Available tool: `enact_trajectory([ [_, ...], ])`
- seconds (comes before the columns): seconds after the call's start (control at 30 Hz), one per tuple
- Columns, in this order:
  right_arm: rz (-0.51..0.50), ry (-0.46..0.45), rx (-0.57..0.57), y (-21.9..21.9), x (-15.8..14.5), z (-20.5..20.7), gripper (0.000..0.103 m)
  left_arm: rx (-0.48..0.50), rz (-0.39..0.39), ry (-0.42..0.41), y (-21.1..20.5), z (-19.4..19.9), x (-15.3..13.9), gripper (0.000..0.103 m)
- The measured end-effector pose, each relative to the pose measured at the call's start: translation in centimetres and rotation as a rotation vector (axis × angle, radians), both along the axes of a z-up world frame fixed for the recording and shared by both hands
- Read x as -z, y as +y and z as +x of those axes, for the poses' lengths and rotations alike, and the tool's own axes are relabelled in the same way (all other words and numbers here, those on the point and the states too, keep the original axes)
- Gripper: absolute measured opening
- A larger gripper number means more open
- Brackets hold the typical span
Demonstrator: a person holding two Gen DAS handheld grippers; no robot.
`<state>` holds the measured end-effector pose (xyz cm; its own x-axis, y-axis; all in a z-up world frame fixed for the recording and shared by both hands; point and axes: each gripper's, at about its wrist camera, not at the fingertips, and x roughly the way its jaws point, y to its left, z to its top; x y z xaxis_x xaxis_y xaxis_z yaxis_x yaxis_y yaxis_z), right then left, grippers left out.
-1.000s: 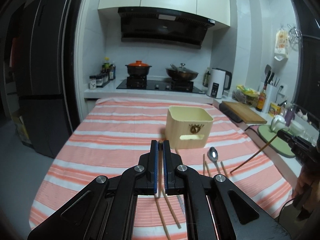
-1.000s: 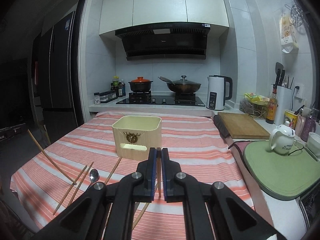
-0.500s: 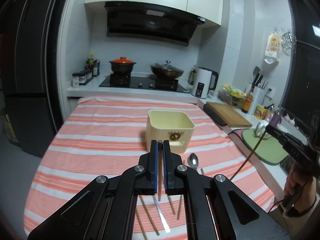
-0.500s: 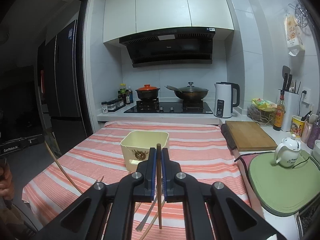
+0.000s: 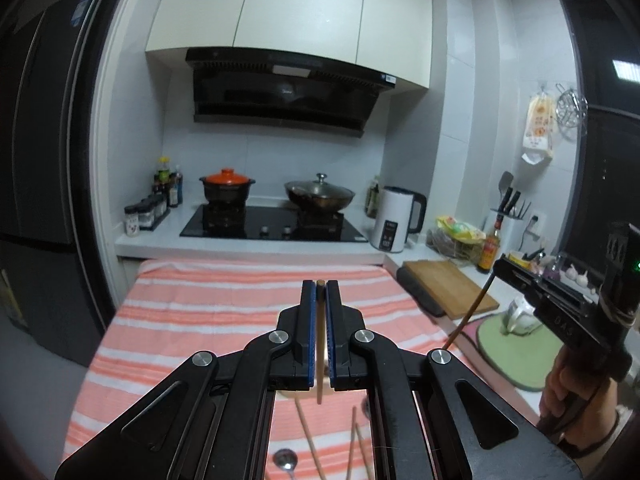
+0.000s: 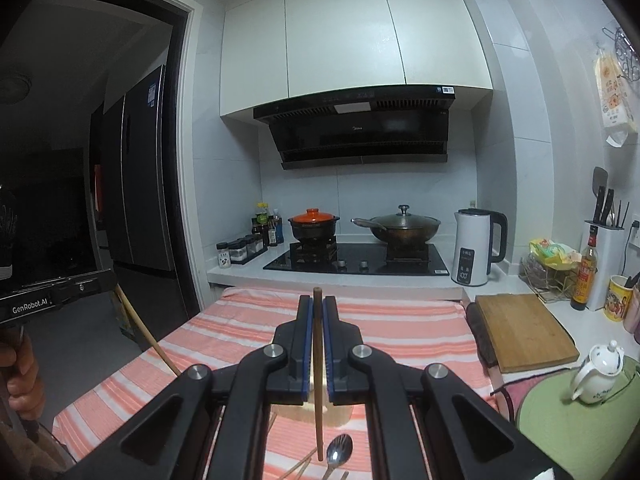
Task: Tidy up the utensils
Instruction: 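Lift the chopsticks with both tools and carry them over the wooden holder, then open both tools to drop the chopsticks into the wooden holder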
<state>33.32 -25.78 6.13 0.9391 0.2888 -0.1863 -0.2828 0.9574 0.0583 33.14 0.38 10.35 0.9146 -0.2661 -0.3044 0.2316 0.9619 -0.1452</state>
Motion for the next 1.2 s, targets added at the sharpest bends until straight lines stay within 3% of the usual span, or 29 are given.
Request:
enact_trajectory([
  [0.2, -0.003, -0.125, 0.019, 1.8, -1.8, 3.9, 0.005, -0.073, -0.013, -0.071, -0.7, 4.6, -0.8, 0.002],
  [0.33, 0.005, -0.137, 0.019, 2.5, -0.8, 6.9, 0.005, -0.096, -0.019, -0.046, -1.3, 7.6, 1.0, 0.002],
  [0.5, 0.01, 0.011, 0.021, 2.8, 2.2, 11.2, 0.005, -0.069, -0.024, 0.106, -1.7, 11.6, 4.6, 0.002],
  [0.7, 0.076, 0.255, 0.032, 1.2, 6.0, 15.2, 0.005, -0.032, 0.015, 0.26, -2.3, 13.7, 8.5, 0.002],
  [1.0, 0.046, 0.322, 0.037, 1.1, 9.5, 15.3, 0.005, -0.011, -0.015, 0.327, -2.0, 13.4, 11.9, 0.003],
  [1.03, 0.048, 0.326, 0.034, 1.2, 9.7, 15.2, 0.006, -0.013, -0.022, 0.333, -1.8, 13.4, 12.1, 0.006],
  [1.1, 0.05, 0.323, 0.03, 1.2, 9.8, 14.9, 0.009, -0.023, -0.034, 0.338, -1.5, 13.0, 12.3, 0.028],
  [1.13, 0.046, 0.319, 0.026, 1.2, 9.8, 14.7, 0.011, -0.035, -0.041, 0.337, -1.2, 12.7, 12.4, 0.054],
  [1.17, 0.045, 0.314, 0.024, 1.2, 9.8, 14.4, 0.03, -0.048, -0.052, 0.327, -0.8, 12.1, 12.3, 0.068],
  [1.2, 0.047, 0.303, 0.026, 1.1, 9.7, 14.0, 0.055, -0.053, -0.064, 0.317, -0.5, 11.5, 12.2, 0.07],
])
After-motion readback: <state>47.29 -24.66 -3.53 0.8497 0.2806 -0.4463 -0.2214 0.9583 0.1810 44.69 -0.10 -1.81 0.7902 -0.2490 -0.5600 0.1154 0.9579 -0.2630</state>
